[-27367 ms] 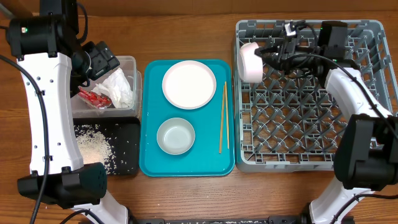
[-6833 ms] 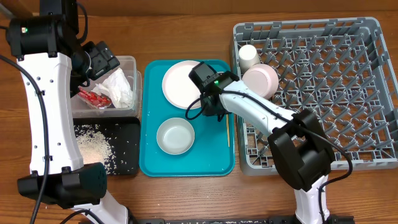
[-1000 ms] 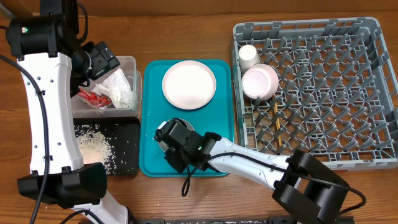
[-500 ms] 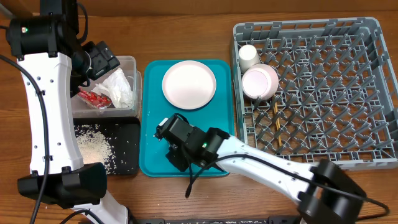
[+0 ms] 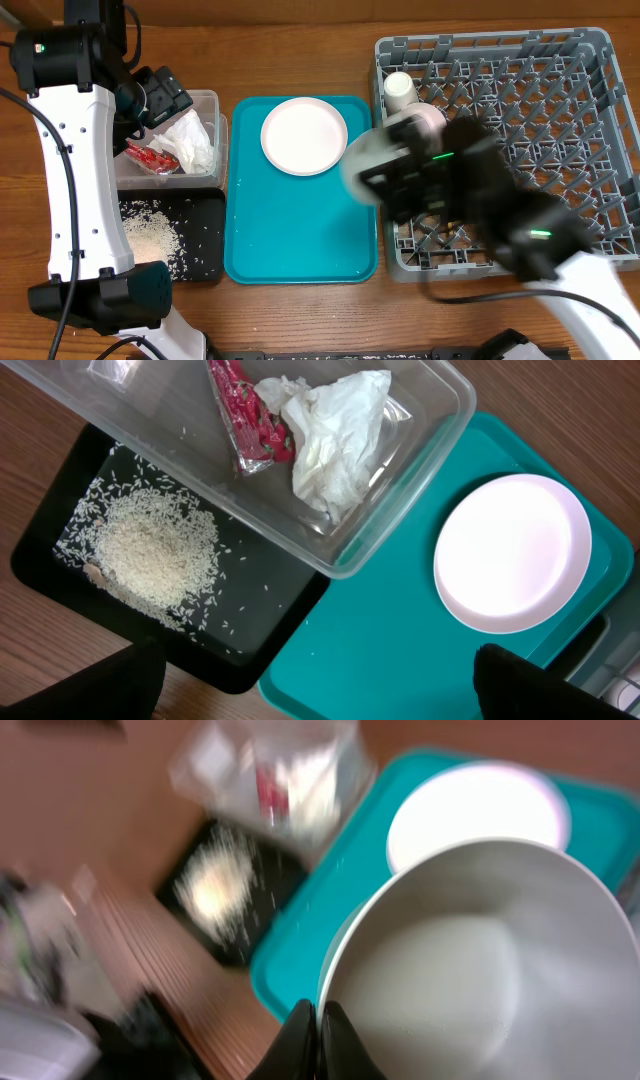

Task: Sort waste into correct bins and load items into the dishwasher
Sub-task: 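Lift the grey bowl and carry it into the dish rack, then set the grey bowl in the rack and release it, then move the right gripper back to the white plate on the tray, then grasp the white plate edge with the right gripper and lift, then carry the plate into the dish rack and stand it upright, then push the plate into the rack slot and open the right gripper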

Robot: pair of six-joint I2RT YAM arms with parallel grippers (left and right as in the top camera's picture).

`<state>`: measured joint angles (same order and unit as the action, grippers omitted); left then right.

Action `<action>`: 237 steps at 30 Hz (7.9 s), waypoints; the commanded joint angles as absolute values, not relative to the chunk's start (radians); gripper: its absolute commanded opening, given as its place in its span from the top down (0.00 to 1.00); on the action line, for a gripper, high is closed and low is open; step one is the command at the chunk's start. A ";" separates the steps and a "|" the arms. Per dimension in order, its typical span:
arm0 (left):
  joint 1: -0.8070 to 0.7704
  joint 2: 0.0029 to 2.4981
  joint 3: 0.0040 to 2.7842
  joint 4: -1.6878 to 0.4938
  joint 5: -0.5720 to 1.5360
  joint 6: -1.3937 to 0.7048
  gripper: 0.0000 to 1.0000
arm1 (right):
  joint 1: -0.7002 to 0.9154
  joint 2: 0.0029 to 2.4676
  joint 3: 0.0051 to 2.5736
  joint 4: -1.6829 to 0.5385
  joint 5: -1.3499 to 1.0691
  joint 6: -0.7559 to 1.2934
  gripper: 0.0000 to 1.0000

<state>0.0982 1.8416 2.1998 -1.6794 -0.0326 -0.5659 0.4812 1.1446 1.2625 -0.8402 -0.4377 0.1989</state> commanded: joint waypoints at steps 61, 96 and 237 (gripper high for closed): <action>0.091 1.833 2.202 -1.678 -0.029 -0.554 0.00 | -0.257 1.601 0.930 -0.837 -1.428 -0.113 0.96; 0.091 1.833 2.202 -1.678 -0.029 -0.554 0.00 | -0.016 1.599 1.463 -1.008 -0.514 0.092 0.63; 0.091 1.833 2.202 -1.678 -0.029 -0.554 0.00 | -0.362 1.708 1.328 -0.786 -0.731 0.127 0.71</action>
<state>0.0978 1.8416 2.1998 -1.6791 -0.0330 -0.5659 -0.3592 1.7027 1.3350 -0.7803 -0.9199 0.1360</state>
